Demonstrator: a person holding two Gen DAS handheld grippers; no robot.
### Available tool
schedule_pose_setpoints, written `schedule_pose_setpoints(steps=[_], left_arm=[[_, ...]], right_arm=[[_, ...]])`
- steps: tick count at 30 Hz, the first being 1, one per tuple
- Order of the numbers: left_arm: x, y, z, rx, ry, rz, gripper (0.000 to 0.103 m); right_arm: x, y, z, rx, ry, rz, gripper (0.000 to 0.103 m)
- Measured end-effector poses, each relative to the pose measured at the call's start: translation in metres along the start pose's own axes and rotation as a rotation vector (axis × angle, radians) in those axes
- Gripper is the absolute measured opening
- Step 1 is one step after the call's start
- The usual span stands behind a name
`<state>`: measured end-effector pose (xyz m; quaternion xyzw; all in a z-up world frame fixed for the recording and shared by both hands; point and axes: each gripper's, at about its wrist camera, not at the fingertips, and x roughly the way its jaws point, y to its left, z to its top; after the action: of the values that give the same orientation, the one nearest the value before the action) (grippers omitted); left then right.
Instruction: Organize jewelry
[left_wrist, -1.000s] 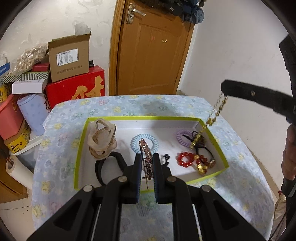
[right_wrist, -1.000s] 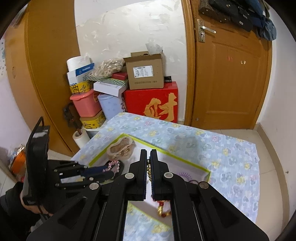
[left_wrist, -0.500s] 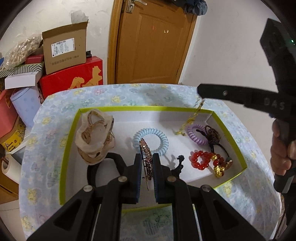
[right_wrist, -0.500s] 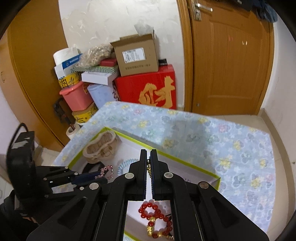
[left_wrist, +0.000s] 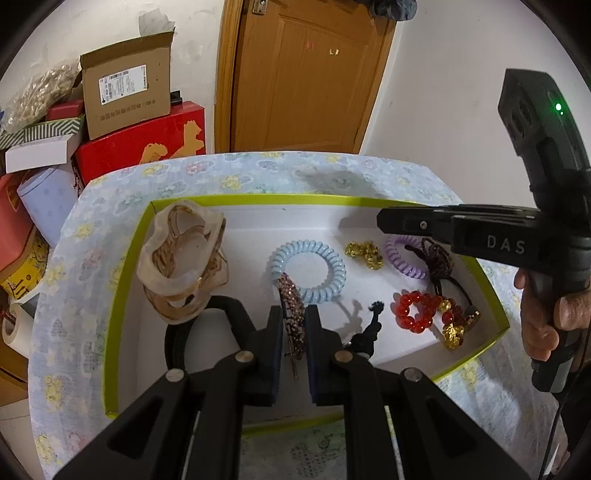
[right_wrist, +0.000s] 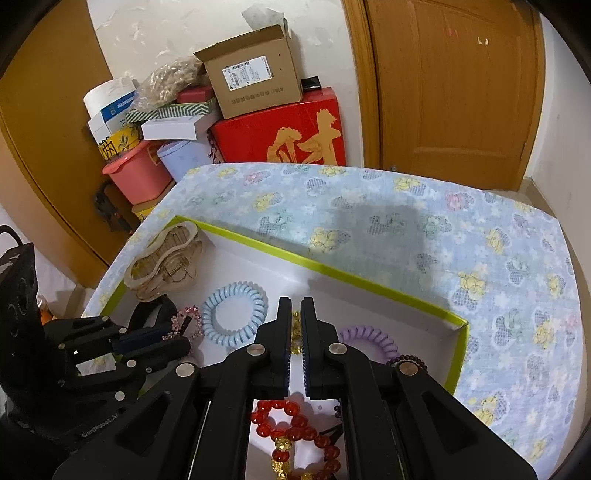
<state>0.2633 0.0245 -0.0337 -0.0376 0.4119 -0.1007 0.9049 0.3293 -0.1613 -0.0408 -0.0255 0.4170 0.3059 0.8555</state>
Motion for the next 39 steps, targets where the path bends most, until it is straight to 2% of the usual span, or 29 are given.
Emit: schedule_pose_setpoints(steps=[2, 7, 18, 29, 39], left_arm=[[-0.001, 0.000, 0.001, 0.000, -0.002, 0.007, 0.014], [-0.010, 0.000, 0.001, -0.017, -0.015, 0.010, 0.021], [-0.048, -0.012, -0.010, -0.011, -0.046, 0.053, 0.021], [-0.096, -0.029, -0.035, -0.015, -0.082, 0.075, 0.021], [-0.125, -0.045, -0.070, -0.022, -0.090, 0.106, 0.021]], right_arm=[[-0.003, 0.001, 0.000, -0.005, -0.011, 0.000, 0.017], [-0.018, 0.002, -0.002, 0.000, -0.038, -0.004, 0.017], [-0.060, 0.009, -0.026, 0.025, -0.075, -0.015, 0.018], [-0.107, 0.028, -0.071, 0.036, -0.109, -0.011, 0.024], [-0.139, 0.046, -0.128, 0.028, -0.109, -0.087, 0.025]])
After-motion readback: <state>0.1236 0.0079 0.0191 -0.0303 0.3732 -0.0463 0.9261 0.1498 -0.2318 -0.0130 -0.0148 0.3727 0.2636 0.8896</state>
